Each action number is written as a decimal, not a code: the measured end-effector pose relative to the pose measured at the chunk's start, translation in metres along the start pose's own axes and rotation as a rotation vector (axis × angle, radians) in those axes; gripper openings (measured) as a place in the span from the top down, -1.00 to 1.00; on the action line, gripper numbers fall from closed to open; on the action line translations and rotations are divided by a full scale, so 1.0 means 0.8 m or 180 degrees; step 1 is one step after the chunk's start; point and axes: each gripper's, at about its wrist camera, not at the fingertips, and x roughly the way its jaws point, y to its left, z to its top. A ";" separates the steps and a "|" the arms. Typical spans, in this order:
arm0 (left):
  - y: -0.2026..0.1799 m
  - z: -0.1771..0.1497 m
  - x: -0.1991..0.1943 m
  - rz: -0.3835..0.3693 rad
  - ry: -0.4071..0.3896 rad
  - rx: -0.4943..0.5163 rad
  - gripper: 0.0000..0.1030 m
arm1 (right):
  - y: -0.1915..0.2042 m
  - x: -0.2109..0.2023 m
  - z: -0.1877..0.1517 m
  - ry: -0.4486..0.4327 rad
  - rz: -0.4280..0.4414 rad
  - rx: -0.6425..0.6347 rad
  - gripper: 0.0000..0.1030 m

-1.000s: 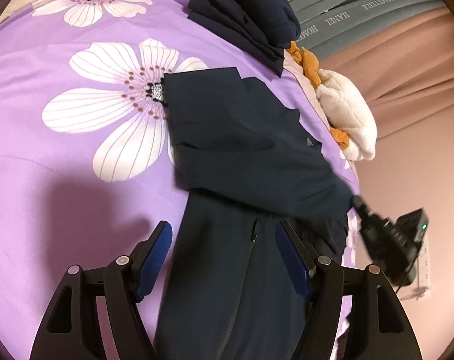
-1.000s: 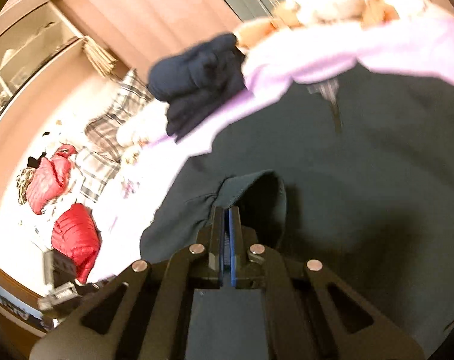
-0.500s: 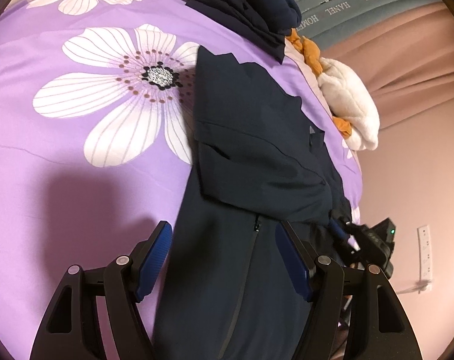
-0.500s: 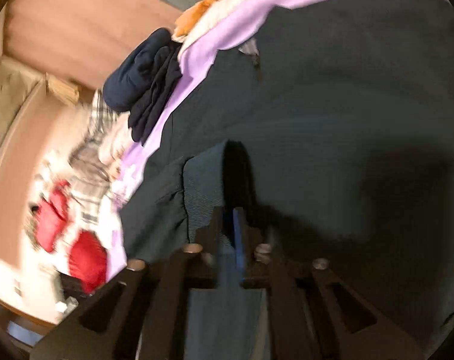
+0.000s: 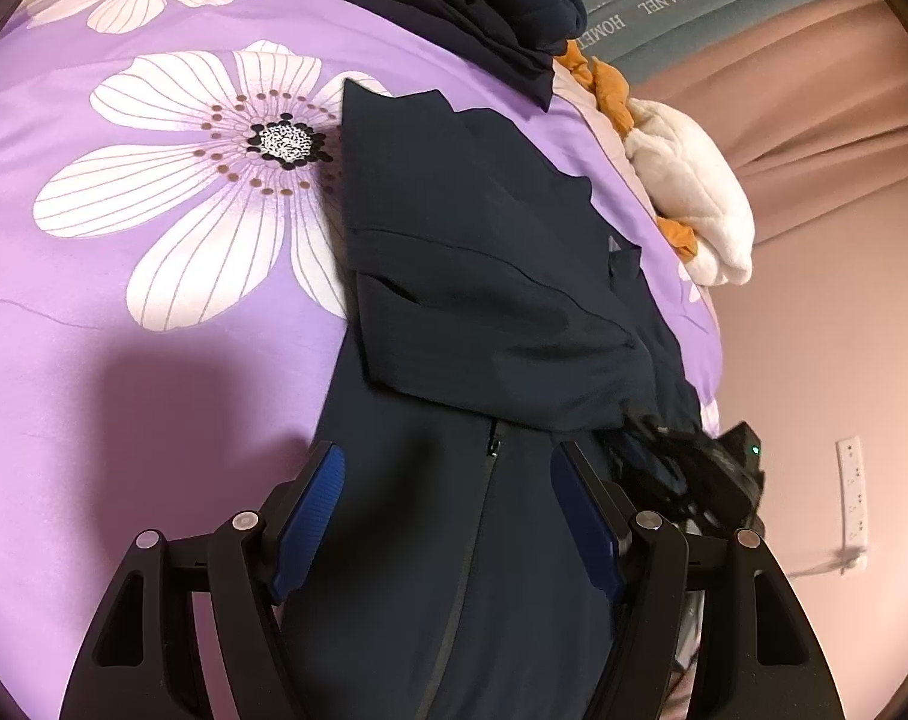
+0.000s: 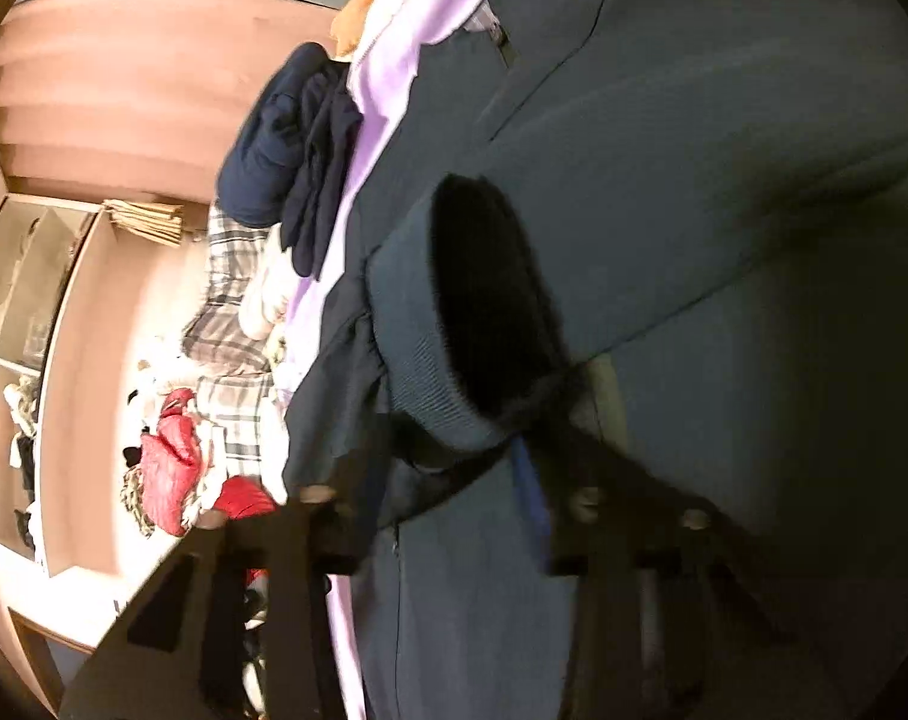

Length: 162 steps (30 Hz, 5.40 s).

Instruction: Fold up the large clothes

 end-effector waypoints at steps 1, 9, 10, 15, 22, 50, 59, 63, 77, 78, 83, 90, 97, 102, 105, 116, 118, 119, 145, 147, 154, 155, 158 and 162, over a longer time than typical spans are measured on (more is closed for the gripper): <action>0.001 0.000 -0.001 -0.0006 -0.0009 -0.0003 -0.36 | -0.002 -0.002 0.001 -0.0038 -0.0016 0.0022 0.75; 0.005 0.007 -0.002 -0.0496 -0.0045 -0.0272 -0.36 | 0.096 -0.060 0.020 -0.0697 -0.0057 -0.0675 0.82; 0.002 0.010 0.001 -0.0613 -0.0043 -0.0330 -0.36 | 0.107 -0.069 0.027 -0.0826 -0.0045 -0.0714 0.82; -0.028 0.034 0.022 -0.0996 -0.0131 -0.0408 -0.59 | 0.142 -0.131 0.060 -0.1347 0.0113 -0.0749 0.82; -0.052 0.074 0.090 -0.1207 -0.0056 -0.0641 -0.71 | 0.134 -0.179 0.095 -0.1672 -0.0043 -0.0627 0.82; 0.000 0.098 0.133 -0.0253 -0.0437 -0.0677 0.11 | -0.102 -0.191 0.056 -0.1379 -0.0685 0.0321 0.80; -0.027 0.088 0.094 0.0297 -0.0211 0.0145 0.10 | -0.100 -0.227 0.054 -0.1483 -0.0806 0.0294 0.56; -0.044 0.082 0.076 0.0583 -0.0248 0.0529 0.00 | -0.074 -0.263 0.053 -0.1795 -0.1119 0.0024 0.41; -0.180 0.059 0.167 0.0898 -0.0227 0.1649 -0.35 | 0.050 -0.113 0.055 -0.0836 -0.1620 -0.1813 0.42; -0.178 0.057 0.176 0.0918 -0.0166 0.1688 -0.35 | 0.048 -0.102 0.055 -0.0774 -0.1699 -0.1855 0.44; -0.161 0.041 0.211 0.1109 0.0129 0.1877 -0.35 | 0.015 -0.085 0.056 -0.0559 -0.2033 -0.1871 0.50; -0.146 0.026 0.205 0.1036 0.0255 0.1971 -0.35 | -0.026 -0.114 0.043 -0.0539 -0.1821 -0.1723 0.55; -0.136 0.018 0.160 0.1038 0.0096 0.1881 -0.35 | -0.018 -0.130 0.021 -0.0498 -0.1837 -0.1706 0.50; -0.124 0.041 0.130 0.1148 -0.0215 0.1720 -0.35 | -0.001 -0.159 0.028 -0.0833 -0.1776 -0.1686 0.24; -0.118 0.052 0.137 0.1218 -0.0244 0.1619 -0.35 | 0.004 -0.163 0.043 -0.0974 -0.1702 -0.1576 0.24; -0.102 0.043 0.178 0.1429 -0.0150 0.1636 -0.38 | -0.028 -0.121 0.069 -0.0848 -0.1936 -0.1472 0.29; -0.102 0.042 0.177 0.1420 -0.0156 0.1655 -0.38 | -0.035 -0.123 0.070 -0.0854 -0.1865 -0.1410 0.29; -0.102 0.042 0.176 0.1419 -0.0161 0.1662 -0.38 | -0.038 -0.125 0.071 -0.0853 -0.1835 -0.1387 0.29; -0.137 -0.073 0.126 0.1678 -0.0099 0.2173 -0.79 | -0.017 -0.157 -0.051 -0.0572 -0.2162 -0.1713 -0.47; -0.129 -0.090 0.133 0.1696 0.0029 0.2186 -0.79 | -0.025 -0.151 -0.065 -0.0500 -0.2268 -0.1768 -0.47; -0.116 -0.120 0.118 0.1667 0.0078 0.2116 -0.89 | -0.029 -0.160 -0.108 -0.0488 -0.2529 -0.2023 -0.56; -0.116 -0.123 0.116 0.1660 0.0084 0.2108 -0.90 | -0.030 -0.163 -0.113 -0.0493 -0.2538 -0.2000 -0.57; -0.116 -0.137 0.108 0.1652 0.0105 0.2099 -0.90 | -0.034 -0.173 -0.130 -0.0505 -0.2545 -0.1944 -0.57; -0.115 -0.148 0.099 0.1627 0.0125 0.2125 -0.90 | -0.037 -0.184 -0.158 -0.0503 -0.2576 -0.1944 -0.58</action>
